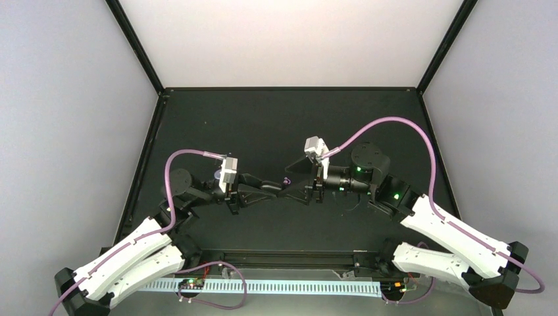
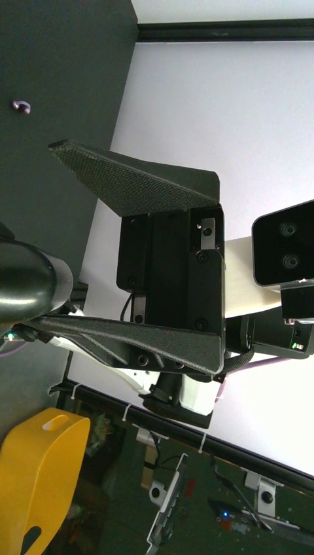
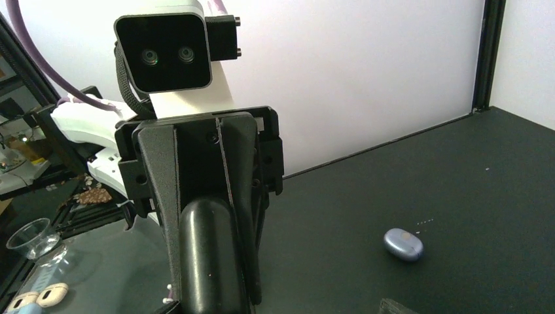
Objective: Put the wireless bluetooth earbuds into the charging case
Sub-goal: Open the charging case.
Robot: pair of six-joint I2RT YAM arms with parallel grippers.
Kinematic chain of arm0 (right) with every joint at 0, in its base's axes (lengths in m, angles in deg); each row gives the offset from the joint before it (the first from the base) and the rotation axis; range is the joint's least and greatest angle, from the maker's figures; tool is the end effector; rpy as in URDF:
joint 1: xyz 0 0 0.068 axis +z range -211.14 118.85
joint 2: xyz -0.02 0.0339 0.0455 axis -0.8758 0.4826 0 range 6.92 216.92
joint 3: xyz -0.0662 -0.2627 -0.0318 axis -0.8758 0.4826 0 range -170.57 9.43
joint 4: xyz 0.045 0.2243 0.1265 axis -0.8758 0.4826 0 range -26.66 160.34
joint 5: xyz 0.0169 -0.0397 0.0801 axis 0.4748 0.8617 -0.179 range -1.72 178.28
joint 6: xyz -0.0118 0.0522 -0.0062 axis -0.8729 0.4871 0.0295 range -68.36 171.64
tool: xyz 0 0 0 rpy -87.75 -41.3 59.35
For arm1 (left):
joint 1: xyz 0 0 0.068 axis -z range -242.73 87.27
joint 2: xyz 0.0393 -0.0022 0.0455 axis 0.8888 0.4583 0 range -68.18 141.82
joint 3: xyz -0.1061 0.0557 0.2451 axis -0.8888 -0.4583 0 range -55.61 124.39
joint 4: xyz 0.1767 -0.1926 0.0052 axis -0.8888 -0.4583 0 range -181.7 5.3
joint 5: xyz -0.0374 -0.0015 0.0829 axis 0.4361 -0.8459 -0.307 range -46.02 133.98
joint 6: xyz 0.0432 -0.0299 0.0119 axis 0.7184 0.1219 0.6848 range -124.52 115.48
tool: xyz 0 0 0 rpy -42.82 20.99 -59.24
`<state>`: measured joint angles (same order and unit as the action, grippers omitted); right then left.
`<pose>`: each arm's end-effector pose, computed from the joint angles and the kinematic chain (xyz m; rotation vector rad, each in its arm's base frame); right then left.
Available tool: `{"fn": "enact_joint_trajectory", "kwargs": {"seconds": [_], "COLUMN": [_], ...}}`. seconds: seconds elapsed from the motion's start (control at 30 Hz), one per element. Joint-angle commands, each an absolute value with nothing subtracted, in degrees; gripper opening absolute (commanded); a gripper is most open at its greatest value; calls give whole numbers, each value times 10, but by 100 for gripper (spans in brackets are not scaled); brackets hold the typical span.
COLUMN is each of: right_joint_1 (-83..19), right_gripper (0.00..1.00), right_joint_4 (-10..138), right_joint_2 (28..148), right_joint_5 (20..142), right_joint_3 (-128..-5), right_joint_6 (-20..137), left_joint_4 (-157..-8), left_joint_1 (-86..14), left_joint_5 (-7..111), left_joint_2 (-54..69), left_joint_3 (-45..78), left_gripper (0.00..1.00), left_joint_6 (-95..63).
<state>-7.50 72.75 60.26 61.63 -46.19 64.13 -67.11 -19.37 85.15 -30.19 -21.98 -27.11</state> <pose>0.1116 0.1784 0.3818 -0.9891 1.5595 1.2294 0.0995 -0.1261 0.3402 0.9102 1.2645 -1.4107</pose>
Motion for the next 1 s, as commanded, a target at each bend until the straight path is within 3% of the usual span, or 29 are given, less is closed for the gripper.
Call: {"fn": "enact_joint_trajectory", "kwargs": {"seconds": [0.0,0.5,0.97], "right_joint_1": [-72,-72,-72], "right_gripper": [77,76,76], "right_joint_4": [728,713,711], "right_joint_2": [600,587,570], "right_joint_5": [649,740,732], "right_joint_3": [-468,-456,-452], "right_joint_6": [641,669,676], "left_joint_4": [-674,-684,-693], "left_joint_1": [-195,-193,-193], "left_joint_5": [876,882,841], "left_joint_2": [-301,-303,-317], "left_joint_3": [-198,-206,-219], "left_gripper": [1,2,2], "left_joint_6": [-258,-252,-257]}}
